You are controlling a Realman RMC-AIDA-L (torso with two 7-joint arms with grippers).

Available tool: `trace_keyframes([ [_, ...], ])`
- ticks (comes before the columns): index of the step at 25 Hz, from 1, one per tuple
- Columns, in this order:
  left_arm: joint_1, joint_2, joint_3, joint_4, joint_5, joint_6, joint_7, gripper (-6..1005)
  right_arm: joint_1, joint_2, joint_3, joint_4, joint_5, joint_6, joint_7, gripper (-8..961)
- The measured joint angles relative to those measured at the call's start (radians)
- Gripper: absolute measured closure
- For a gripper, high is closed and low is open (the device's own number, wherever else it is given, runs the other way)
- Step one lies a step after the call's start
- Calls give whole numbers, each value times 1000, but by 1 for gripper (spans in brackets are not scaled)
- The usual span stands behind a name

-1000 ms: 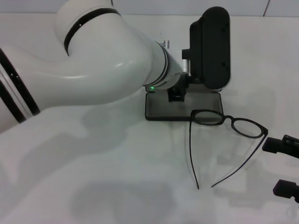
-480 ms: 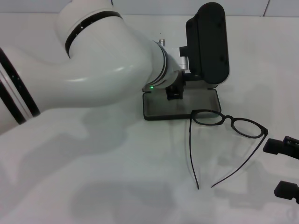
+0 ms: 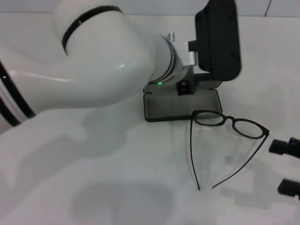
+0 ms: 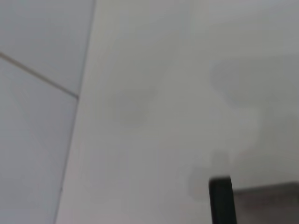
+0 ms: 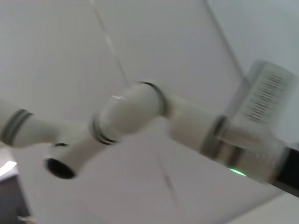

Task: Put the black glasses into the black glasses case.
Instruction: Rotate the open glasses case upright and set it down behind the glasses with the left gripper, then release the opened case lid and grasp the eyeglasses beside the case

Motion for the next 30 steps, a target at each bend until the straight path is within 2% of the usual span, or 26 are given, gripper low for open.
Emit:
trace_keyframes([
  [2, 25, 2, -19, 66, 0, 16, 1, 583, -4, -11, 18, -9, 0, 31, 9, 96],
  [4, 93, 3, -64, 189, -6, 38, 5, 544, -2, -21, 36, -36, 1, 72, 46, 96],
  [8, 212, 4, -161, 362, -103, 19, 46, 528, 1, -30, 70, -202, -1, 112, 216, 97],
  [11, 303, 6, -289, 426, -349, -7, 171, 531, 6, -32, 73, -386, -42, 120, 383, 97],
  [13, 369, 7, -404, 428, -600, 0, 298, 533, 25, -31, 72, -489, -86, 127, 473, 129],
  [16, 436, 10, -559, 334, -970, 80, 529, 537, 87, -37, 66, -638, -169, 136, 624, 176],
  [19, 457, 10, -687, 196, -1189, 221, 668, 541, 182, -60, 56, -678, -291, 145, 752, 182],
  [21, 454, 10, -752, 92, -1251, 314, 724, 544, 254, -68, 47, -681, -383, 154, 794, 186],
  [22, 454, 10, -752, 92, -1251, 314, 724, 545, 291, -69, 37, -680, -430, 165, 807, 188],
  [23, 450, 11, -785, 30, -1280, 368, 763, 547, 325, -68, 18, -676, -480, 182, 816, 190],
  [24, 440, 11, -842, -100, -1321, 446, 842, 548, 352, -67, -2, -669, -518, 201, 828, 192],
  [25, 436, 12, -862, -156, -1333, 474, 876, 557, 381, -66, -28, -658, -556, 219, 839, 198],
  [30, 431, 12, -898, -272, -1345, 530, 968, 605, 495, -63, -147, -549, -652, 310, 876, 230],
])
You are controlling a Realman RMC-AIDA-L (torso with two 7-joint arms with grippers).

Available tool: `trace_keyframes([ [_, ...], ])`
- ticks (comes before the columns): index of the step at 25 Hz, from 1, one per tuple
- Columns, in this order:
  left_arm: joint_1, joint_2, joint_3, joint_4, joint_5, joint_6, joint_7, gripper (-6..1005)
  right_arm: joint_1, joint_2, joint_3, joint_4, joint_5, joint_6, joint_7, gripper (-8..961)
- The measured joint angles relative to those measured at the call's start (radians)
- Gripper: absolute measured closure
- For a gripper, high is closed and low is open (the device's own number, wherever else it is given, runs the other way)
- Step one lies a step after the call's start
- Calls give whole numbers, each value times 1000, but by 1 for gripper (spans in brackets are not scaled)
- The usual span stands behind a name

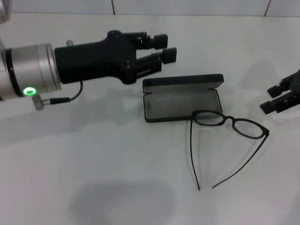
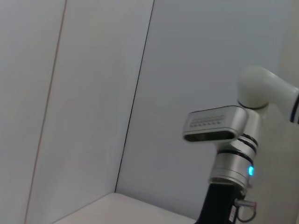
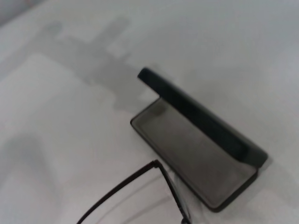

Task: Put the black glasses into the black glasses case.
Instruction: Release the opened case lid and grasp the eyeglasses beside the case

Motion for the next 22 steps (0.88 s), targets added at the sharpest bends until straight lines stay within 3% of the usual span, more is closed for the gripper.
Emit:
trace_keyframes([
  [3, -2, 0, -7, -62, -3, 13, 62, 605, 67, 12, -61, 67, -51, 43, 35, 249],
  [6, -3, -1, -7, -111, -11, 20, 113, 605, 122, 38, -116, 112, -110, 87, 55, 288],
  [10, 2, 0, -8, -176, -33, 30, 166, 604, 179, 93, -169, 138, -193, 164, 63, 393],
  [22, -4, -1, -9, -271, -40, 35, 229, 603, 227, 115, -320, 224, -174, 278, 59, 515],
])
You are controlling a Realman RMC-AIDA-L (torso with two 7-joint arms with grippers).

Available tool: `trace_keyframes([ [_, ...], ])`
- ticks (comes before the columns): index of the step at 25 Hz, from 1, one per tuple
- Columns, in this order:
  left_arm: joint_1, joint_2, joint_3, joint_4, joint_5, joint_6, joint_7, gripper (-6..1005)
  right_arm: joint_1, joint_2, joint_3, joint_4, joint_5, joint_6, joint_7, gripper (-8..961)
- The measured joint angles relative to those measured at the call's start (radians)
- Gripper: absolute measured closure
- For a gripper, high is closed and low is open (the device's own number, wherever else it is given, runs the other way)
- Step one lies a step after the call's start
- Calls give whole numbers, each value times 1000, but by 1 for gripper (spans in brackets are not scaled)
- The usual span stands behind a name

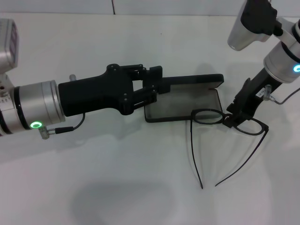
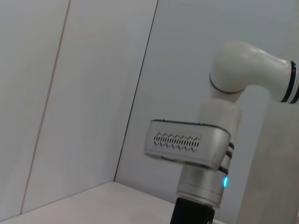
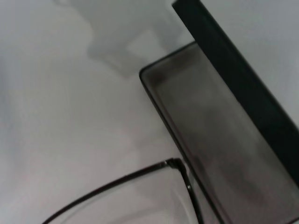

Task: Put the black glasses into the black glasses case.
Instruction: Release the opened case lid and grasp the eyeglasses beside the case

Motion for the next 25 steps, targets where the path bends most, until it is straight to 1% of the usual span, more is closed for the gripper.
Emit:
trace_keyframes([
  [2, -1, 0, 0, -5, 0, -2, 5, 603, 2, 0, -2, -2, 6, 1, 0, 535],
  [13, -1, -1, -2, -21, 0, -7, 20, 621, 20, 2, -7, -15, 33, -30, 16, 534],
  [25, 13, -1, -2, -39, 0, -6, 30, 641, 11, 3, -68, -19, 34, -29, 67, 628],
])
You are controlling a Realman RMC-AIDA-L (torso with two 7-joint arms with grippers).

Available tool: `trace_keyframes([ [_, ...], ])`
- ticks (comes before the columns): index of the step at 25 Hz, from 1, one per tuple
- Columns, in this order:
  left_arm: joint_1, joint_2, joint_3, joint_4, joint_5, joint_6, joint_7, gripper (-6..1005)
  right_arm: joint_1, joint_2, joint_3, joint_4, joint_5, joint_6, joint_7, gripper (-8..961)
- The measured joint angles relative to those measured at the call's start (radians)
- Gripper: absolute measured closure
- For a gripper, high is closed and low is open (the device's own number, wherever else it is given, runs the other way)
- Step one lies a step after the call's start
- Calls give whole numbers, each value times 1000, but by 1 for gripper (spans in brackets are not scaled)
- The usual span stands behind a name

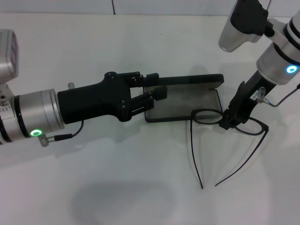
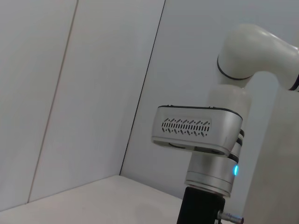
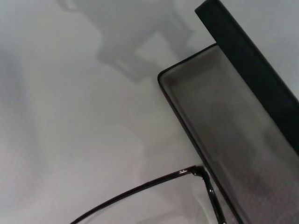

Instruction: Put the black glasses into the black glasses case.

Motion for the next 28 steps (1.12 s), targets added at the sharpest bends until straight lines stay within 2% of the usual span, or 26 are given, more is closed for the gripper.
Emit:
trace_keyframes([
  [7, -10, 0, 0, -23, 0, 0, 16, 652, -8, 0, -3, -11, 0, 5, 1, 739],
  [23, -12, 0, 0, -23, 0, -1, 16, 678, -28, 0, -3, -26, 9, -1, 6, 799],
  [28, -9, 0, 0, -23, 0, -1, 16, 686, -58, -1, -3, -81, 38, -24, 5, 883],
])
